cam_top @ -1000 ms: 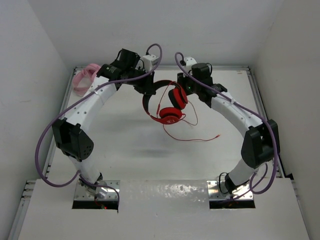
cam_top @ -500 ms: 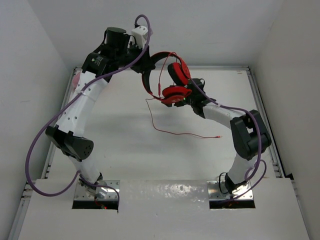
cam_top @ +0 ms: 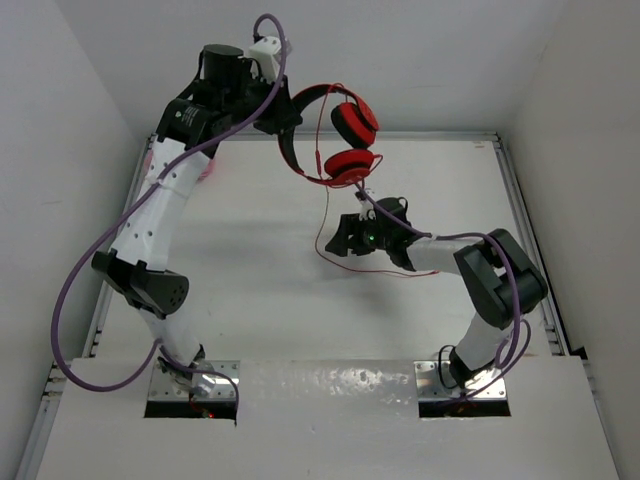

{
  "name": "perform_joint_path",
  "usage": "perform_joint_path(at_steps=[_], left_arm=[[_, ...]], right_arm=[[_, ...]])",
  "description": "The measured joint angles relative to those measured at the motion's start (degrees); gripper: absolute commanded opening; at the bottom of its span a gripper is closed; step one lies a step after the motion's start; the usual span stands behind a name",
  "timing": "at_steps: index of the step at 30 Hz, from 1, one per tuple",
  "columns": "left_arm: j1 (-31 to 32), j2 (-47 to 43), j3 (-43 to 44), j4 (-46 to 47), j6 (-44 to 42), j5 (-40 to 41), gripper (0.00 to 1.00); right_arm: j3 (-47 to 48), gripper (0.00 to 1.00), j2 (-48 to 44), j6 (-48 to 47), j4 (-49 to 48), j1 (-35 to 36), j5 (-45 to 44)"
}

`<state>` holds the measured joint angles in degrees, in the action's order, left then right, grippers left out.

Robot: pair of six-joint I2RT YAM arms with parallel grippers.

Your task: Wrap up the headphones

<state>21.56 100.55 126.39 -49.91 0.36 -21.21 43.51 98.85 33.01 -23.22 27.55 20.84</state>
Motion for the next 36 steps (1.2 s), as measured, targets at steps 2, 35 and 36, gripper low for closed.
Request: perform_joint_path(at_steps=[2, 35, 36], left_arm=[[-0.5, 0.5, 1.2, 0.2, 0.9, 0.7, 0.0], [-8.4, 2.9, 4.3, 2.6, 12.2, 2.1, 0.0], [-10.0, 3.1, 3.9, 2.8, 13.4, 2.4, 0.0]], right_arm=[[-1.2, 0.69, 0.0, 0.2, 0.0, 0.5, -1.7], [17.5, 0.0, 23.3, 14.0, -8.5, 9.3, -25.6], [16.7, 0.0, 23.1, 13.9, -9.1, 9.5, -24.5]])
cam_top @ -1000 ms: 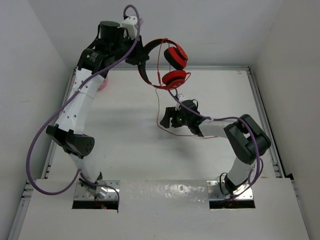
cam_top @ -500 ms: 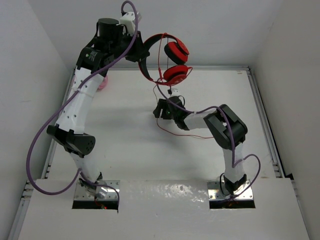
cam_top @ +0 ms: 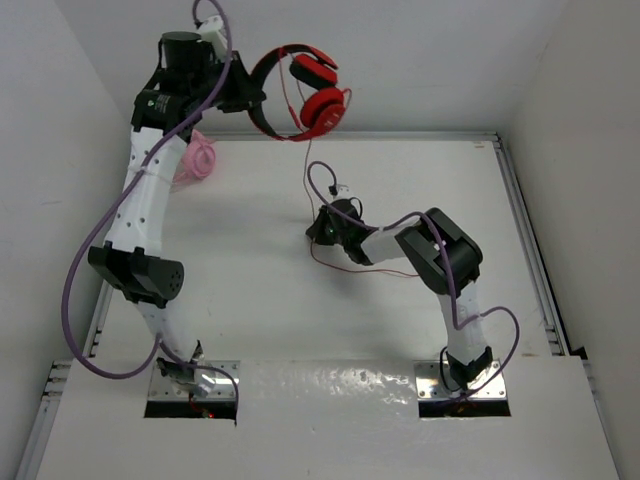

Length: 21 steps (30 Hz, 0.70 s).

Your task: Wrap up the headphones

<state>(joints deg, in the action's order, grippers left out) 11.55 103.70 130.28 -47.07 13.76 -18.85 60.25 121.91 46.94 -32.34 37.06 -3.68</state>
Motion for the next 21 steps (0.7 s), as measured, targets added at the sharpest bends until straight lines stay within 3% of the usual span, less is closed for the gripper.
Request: perform_joint_path(at_steps=[6, 12, 21], left_arm=[[-7.5, 3.3, -1.4, 2.8, 4.3, 8.1, 0.0], [-7.7, 6.2, -4.9, 8.4, 2.0, 21.1, 0.0], [-8.3, 11.6, -6.3, 15.4, -6.2, 34.8, 0.0]], right_arm=[[-4.4, 0.0, -5.6, -4.4, 3.6, 4.7, 9.3], [-6.7, 0.0, -13.0, -8.9, 7.5, 10.5, 17.8], [-8.5, 0.0, -22.3, -13.2, 14.0, 10.7, 20.3]])
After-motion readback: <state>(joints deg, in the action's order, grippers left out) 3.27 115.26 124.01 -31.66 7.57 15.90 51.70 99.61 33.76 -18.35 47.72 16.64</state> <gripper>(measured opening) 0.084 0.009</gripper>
